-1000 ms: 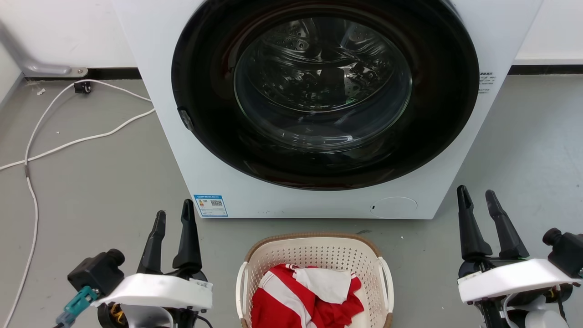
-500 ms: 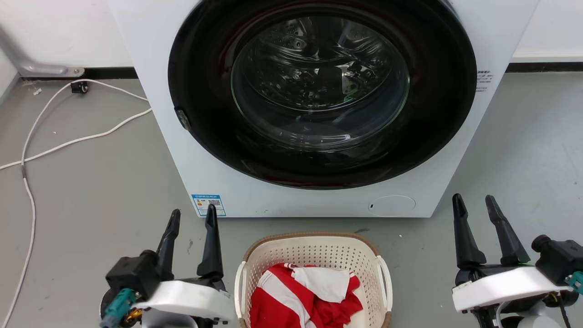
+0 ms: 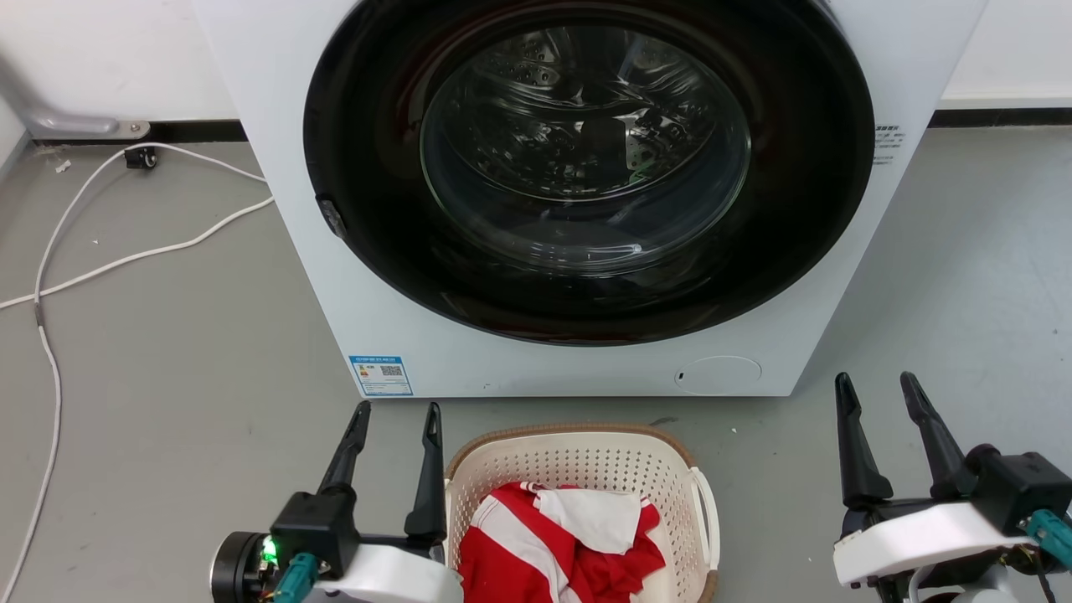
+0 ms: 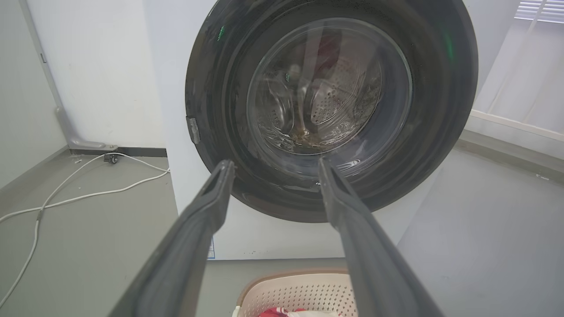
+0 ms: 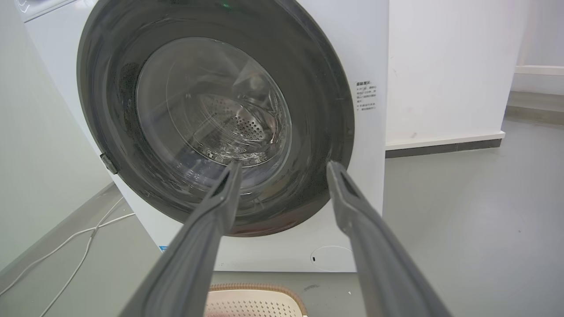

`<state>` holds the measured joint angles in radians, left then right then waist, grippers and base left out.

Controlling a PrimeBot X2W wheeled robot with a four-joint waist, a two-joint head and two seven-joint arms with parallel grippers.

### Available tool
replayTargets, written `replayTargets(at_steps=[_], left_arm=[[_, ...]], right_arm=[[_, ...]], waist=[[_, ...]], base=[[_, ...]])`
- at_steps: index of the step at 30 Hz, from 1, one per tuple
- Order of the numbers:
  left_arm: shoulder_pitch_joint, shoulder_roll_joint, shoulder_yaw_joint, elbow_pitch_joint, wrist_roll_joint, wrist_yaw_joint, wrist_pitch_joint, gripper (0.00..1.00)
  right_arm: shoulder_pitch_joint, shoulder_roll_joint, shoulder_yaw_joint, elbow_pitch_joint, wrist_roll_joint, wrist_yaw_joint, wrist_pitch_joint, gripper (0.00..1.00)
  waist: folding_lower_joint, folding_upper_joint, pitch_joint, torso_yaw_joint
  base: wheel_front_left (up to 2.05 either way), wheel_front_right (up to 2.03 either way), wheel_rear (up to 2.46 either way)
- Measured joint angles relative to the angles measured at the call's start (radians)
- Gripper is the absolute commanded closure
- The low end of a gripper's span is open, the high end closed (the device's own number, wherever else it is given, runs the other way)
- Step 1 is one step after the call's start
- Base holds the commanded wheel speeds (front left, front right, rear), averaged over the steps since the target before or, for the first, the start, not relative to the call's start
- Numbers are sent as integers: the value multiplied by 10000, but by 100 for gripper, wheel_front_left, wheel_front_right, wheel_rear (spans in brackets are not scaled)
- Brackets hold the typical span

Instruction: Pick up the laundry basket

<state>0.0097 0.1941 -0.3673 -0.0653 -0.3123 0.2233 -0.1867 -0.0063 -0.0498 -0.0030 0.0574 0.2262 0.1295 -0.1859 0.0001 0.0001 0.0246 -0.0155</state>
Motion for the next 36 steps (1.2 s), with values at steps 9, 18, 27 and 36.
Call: replayTargets(at_steps=[9,18,27,36], left_arm=[[12,161,-474,297,581,159,-192,0],[296,-238,-42,416,600,-230,-370,0],[703,-1003,1170,309,941,-1177,-543,0],[917,-1354,1755,752,1572,-1810,-708,0]], right_arm=[[66,0,-121,347,-1150,2,-192,0],[85,0,42,384,-1778,13,-384,0],[163,0,215,320,-1887,13,-550,0],[179,-2,194,585,-1256,13,-704,0]], waist=[[-1,0,-58,-64],[0,0,-97,-96],[-1,0,-123,-85],[0,0,-58,-103]], base=[[0,0,0],[0,0,0],[0,0,0],[0,0,0]])
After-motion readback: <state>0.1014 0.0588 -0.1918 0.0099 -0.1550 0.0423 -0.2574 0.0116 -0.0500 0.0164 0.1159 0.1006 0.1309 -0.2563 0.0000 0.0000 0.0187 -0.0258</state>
